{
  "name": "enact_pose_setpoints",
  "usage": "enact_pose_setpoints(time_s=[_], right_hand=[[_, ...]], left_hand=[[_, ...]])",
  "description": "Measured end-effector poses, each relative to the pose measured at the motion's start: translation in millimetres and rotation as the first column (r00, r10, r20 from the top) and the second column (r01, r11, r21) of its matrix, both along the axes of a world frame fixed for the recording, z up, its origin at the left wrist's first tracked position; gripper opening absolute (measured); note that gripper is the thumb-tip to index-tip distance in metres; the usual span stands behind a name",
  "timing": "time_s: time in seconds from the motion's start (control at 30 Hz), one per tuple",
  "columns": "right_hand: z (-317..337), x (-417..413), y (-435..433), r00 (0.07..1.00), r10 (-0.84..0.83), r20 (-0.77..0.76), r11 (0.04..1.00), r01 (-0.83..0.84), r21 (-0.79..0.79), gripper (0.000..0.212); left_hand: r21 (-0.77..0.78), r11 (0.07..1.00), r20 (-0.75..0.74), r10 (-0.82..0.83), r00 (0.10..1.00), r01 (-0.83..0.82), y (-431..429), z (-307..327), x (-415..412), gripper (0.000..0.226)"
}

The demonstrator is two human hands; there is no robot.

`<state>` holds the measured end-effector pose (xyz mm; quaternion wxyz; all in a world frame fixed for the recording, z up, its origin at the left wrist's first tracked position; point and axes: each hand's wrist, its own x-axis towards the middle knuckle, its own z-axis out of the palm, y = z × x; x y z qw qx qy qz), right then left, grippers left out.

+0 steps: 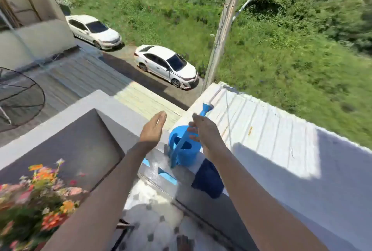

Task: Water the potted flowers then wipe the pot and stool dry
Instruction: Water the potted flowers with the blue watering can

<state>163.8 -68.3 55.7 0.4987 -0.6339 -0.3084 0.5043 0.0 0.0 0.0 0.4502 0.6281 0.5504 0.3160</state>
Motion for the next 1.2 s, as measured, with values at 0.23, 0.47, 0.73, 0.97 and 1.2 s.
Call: enact_pose_setpoints(time_s=[0.23, 0.47, 0.73, 0.97, 1.2], right_hand=[[-52.1, 11.0, 4.1, 0.998, 0.060, -0.025, 0.960, -0.065, -0.272, 0.031], [-57.2, 11.2, 24.0, 0.986, 0.150, -0.070, 0.937, -0.164, -0.309, 0.027], [-35.0, -5.8, 27.8, 0.861, 0.459, 0.218, 0.874, -0.394, -0.283, 0.025], [4.4, -52.9, 0.7, 0.621, 0.648, 0.440, 0.747, -0.630, -0.210, 0.026], [48.6, -123.2, -52.1, 0.378, 0.604, 0.702, 0.643, -0.751, -0.149, 0.034]], left_hand=[[-0.269, 0.963, 0.133, 0.049, 0.990, -0.011, 7.5, -60.5, 36.8, 0.067], [-0.366, 0.926, 0.214, 0.180, 0.960, -0.092, 1.8, -90.4, 55.8, 0.044], [-0.263, 0.923, 0.212, 0.338, 0.917, -0.279, -43.3, -83.6, 31.6, 0.026], [-0.107, 0.902, 0.209, 0.431, 0.878, -0.418, -112.1, -50.0, -17.5, 0.012], [0.076, 0.825, 0.020, 0.561, 0.828, -0.560, -187.8, -13.9, -75.4, 0.047]])
